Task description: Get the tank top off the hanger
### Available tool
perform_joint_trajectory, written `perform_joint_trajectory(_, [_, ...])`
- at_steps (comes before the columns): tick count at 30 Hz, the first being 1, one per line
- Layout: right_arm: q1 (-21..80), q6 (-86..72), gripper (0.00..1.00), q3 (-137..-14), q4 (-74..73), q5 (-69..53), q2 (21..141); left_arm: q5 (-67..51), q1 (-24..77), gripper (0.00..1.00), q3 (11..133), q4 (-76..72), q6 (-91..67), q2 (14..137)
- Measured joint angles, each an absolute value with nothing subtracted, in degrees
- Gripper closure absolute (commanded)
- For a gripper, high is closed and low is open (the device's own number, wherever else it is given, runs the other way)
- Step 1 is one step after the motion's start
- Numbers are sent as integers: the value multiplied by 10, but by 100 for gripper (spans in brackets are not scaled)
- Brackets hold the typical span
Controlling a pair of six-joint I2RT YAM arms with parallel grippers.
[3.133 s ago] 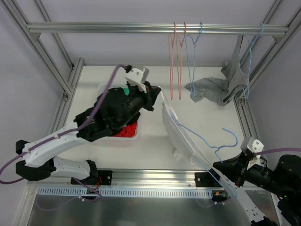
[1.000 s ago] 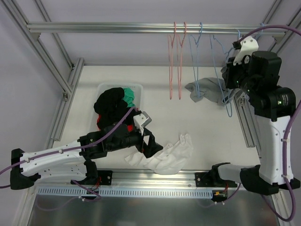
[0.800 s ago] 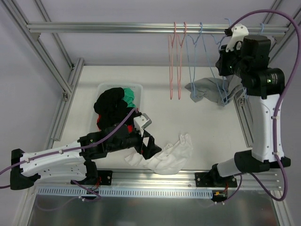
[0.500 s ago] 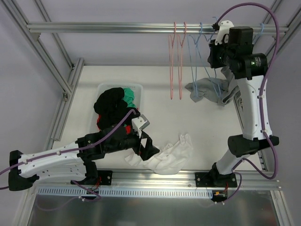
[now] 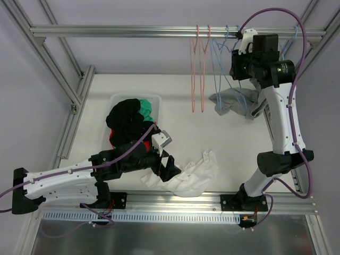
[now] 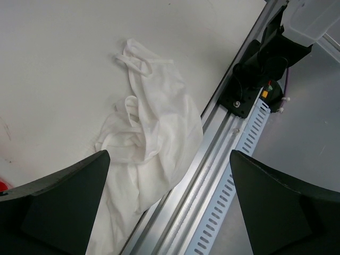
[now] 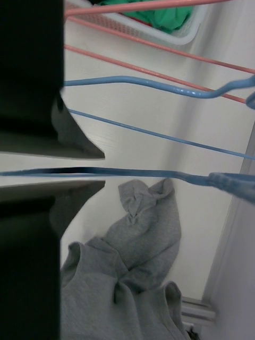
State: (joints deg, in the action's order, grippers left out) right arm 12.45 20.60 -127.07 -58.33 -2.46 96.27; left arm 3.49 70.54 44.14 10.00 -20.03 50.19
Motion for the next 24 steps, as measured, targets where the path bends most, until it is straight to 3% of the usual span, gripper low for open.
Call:
perform_joint_trajectory(1, [124, 204, 49, -1268, -584, -25, 961, 35, 705, 1, 441, 100, -200, 504])
perform_joint_trajectory(3, [124, 205, 42, -1266, -587, -26, 959, 35, 705, 1, 441, 100, -201, 506])
perform_joint_trajectory(4, [124, 204, 30, -1266, -588, -26, 957, 35, 705, 1, 441, 100, -201, 507])
perform_joint_trajectory(6, [124, 202, 24, -1264, -588, -24, 947, 36, 705, 1, 441, 99, -201, 511])
perform_joint_trajectory(9, [120, 199, 3, -1245, -589, -19, 908, 39, 705, 1, 442, 98, -201, 539])
perform_joint_trajectory(10, [117, 197, 1, -1234, -589, -15, 889, 42, 705, 1, 443, 98, -202, 555])
perform_joint_trajectory(24, [100, 160, 1, -954, -561, 28, 454, 88, 718, 1, 513, 99, -220, 907])
